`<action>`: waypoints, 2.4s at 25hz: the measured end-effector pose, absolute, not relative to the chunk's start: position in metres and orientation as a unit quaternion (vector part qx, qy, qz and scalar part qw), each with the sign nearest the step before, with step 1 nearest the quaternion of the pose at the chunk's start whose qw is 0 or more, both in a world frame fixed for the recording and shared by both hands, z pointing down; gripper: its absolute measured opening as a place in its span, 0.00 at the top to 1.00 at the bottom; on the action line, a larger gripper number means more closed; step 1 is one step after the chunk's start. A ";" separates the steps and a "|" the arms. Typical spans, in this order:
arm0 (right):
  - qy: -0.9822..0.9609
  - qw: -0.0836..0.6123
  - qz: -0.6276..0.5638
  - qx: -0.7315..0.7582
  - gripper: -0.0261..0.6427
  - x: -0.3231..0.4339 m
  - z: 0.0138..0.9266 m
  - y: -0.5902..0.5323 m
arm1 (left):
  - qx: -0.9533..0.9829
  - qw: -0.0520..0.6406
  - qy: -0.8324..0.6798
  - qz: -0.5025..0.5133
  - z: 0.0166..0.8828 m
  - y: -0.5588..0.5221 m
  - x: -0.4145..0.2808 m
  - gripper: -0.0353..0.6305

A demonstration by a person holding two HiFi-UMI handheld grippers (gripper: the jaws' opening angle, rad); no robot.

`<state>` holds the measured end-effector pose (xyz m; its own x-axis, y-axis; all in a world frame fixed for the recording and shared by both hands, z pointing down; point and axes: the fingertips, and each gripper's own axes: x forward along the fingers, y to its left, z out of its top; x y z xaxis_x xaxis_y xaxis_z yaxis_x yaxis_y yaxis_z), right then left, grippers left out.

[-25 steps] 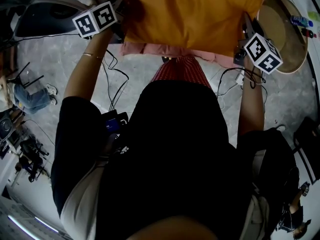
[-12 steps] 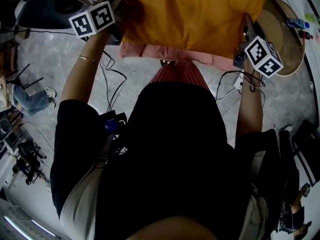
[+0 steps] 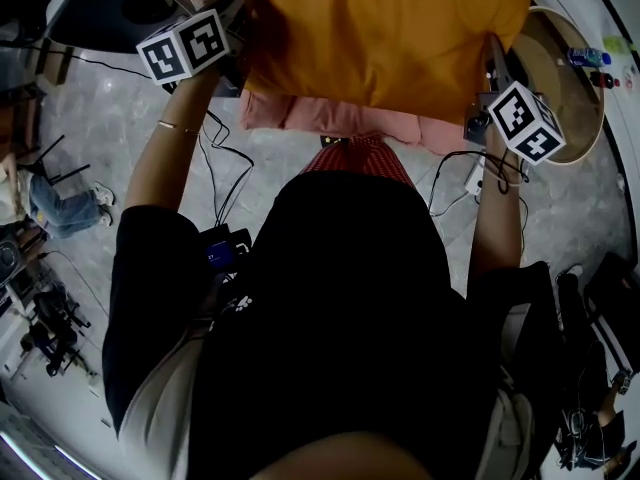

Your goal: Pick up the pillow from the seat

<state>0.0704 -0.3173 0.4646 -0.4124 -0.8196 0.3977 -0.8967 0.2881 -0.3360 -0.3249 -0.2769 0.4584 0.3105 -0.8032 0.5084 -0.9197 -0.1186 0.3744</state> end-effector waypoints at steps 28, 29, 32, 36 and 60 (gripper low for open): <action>-0.813 -0.027 0.231 0.533 0.83 0.102 0.392 -0.316 | 0.772 0.259 -0.580 0.031 0.369 -0.281 -0.290 0.90; -0.814 -0.029 0.229 0.533 0.83 0.103 0.389 -0.315 | 0.774 0.258 -0.578 0.028 0.367 -0.280 -0.289 0.90; -0.818 -0.038 0.222 0.530 0.83 0.104 0.377 -0.318 | 0.777 0.250 -0.577 0.018 0.356 -0.283 -0.289 0.90; -0.819 -0.037 0.202 0.536 0.83 0.104 0.365 -0.322 | 0.780 0.249 -0.574 -0.011 0.344 -0.286 -0.287 0.90; -0.841 -0.085 0.142 0.515 0.84 0.110 0.274 -0.322 | 0.789 0.187 -0.579 -0.089 0.264 -0.276 -0.280 0.90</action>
<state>0.1103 -0.3219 0.2738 -0.4545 -0.8907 0.0027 -0.8425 0.4290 -0.3258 -0.2796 -0.2757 0.2636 0.3133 -0.9466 0.0760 -0.8801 -0.2593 0.3977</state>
